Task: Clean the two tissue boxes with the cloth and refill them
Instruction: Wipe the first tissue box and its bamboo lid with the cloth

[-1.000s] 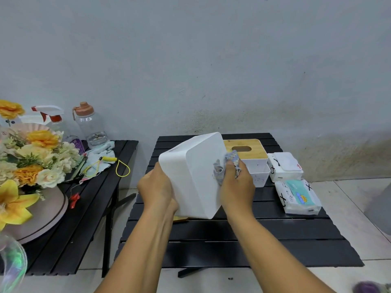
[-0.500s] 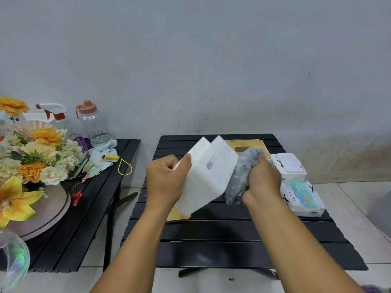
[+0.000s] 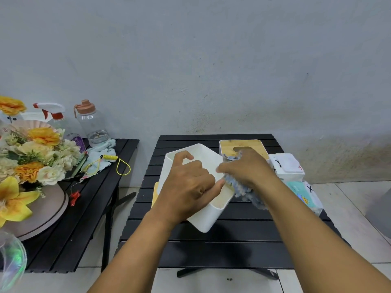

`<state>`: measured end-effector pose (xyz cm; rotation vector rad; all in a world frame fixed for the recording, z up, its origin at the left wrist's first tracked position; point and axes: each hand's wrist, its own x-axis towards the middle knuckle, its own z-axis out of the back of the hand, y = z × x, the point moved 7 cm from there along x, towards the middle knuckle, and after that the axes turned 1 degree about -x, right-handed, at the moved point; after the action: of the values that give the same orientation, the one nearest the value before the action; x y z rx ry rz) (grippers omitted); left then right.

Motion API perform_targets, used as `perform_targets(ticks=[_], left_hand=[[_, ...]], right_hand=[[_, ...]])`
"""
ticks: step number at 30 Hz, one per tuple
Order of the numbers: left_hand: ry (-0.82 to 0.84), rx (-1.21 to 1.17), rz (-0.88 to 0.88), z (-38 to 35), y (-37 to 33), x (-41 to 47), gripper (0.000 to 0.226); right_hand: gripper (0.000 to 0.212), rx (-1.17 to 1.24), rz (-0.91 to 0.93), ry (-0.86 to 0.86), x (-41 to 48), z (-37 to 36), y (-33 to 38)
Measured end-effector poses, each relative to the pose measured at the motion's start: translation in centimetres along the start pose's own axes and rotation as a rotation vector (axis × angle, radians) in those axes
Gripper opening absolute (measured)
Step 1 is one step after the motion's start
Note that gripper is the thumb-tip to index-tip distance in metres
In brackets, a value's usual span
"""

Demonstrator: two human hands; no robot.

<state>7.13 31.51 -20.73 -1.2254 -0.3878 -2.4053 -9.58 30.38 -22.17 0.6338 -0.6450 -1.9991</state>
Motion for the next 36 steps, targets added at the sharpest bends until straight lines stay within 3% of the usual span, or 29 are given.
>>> perform_targets(ticks=[4,7,11,16,18,22,33,36], left_hand=[[0.025,0.004,0.027,-0.6,0.7,-0.6,0.051],[0.052,-0.036,0.159,-1.2,2.4,-1.4,0.053],[-0.015,-0.103,0.268,-1.5,3.1,-2.3,0.054],[0.002,-0.218,0.410,-0.9,5.3,-2.4,0.062],[0.035,-0.318,0.482,-1.0,6.1,-2.8,0.066],[0.063,-0.390,0.496,-0.8,6.6,-2.9,0.056],[0.044,-0.414,0.557,-0.8,8.1,-3.6,0.047],[0.041,-0.409,0.551,-0.8,8.1,-3.7,0.045]], right_hand=[[0.059,0.040,0.026,0.077,-0.1,-0.4,0.1],[0.032,0.087,0.012,0.010,0.3,-0.3,-0.5],[0.023,0.062,0.031,-0.048,0.7,-0.6,-0.2],[0.030,0.123,0.267,-0.004,-0.9,-0.3,1.7],[0.032,0.040,0.322,0.057,-1.6,-0.4,2.1],[0.034,-0.119,0.334,0.126,-1.6,-1.3,1.6],[0.043,-0.126,0.400,-0.021,-1.6,-1.6,1.9],[0.026,-0.143,0.410,-0.008,-1.6,-1.8,1.8]])
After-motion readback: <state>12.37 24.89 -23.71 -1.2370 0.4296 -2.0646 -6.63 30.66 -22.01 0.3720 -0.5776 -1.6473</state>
